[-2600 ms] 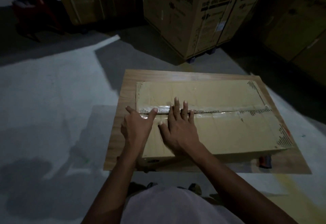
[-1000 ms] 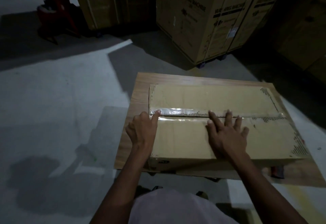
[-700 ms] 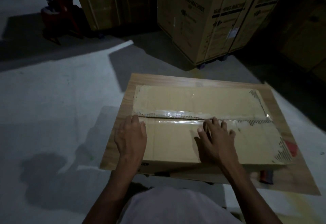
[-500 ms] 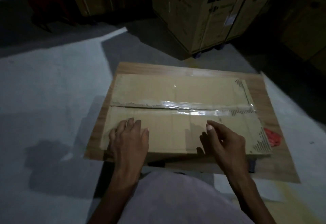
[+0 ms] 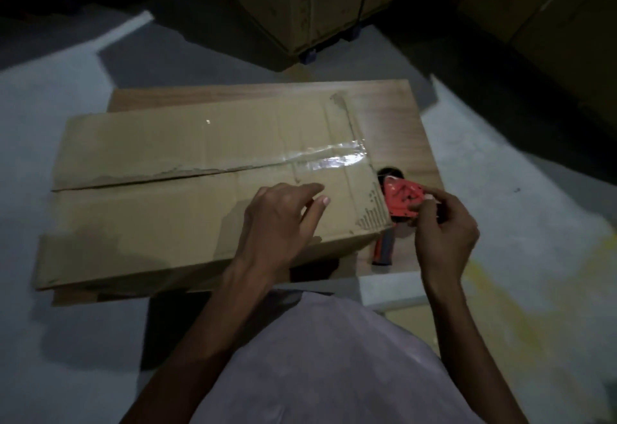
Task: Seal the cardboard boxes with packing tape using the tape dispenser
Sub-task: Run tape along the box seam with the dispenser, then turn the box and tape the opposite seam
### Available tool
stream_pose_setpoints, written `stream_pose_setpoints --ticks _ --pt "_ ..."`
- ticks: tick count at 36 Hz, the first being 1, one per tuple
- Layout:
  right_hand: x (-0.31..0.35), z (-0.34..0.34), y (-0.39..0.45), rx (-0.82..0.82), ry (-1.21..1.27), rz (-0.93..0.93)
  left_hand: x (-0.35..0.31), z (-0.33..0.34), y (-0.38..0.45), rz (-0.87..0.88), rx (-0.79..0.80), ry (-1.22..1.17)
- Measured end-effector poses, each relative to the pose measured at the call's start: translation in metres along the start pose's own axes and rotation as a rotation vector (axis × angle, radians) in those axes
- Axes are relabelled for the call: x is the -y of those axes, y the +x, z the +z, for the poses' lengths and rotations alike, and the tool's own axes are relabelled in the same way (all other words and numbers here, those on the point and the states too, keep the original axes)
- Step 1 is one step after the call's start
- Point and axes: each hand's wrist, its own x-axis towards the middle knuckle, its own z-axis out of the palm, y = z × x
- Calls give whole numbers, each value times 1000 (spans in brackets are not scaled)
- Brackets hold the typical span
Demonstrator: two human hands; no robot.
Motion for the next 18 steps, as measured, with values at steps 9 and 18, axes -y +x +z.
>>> stream_pose_setpoints --ticks 9,18 --pt "-90 52 0 576 -379 563 -26 31 7 96 178 66" --pt "-100 78 11 450 -470 664 -34 35 9 65 191 69"
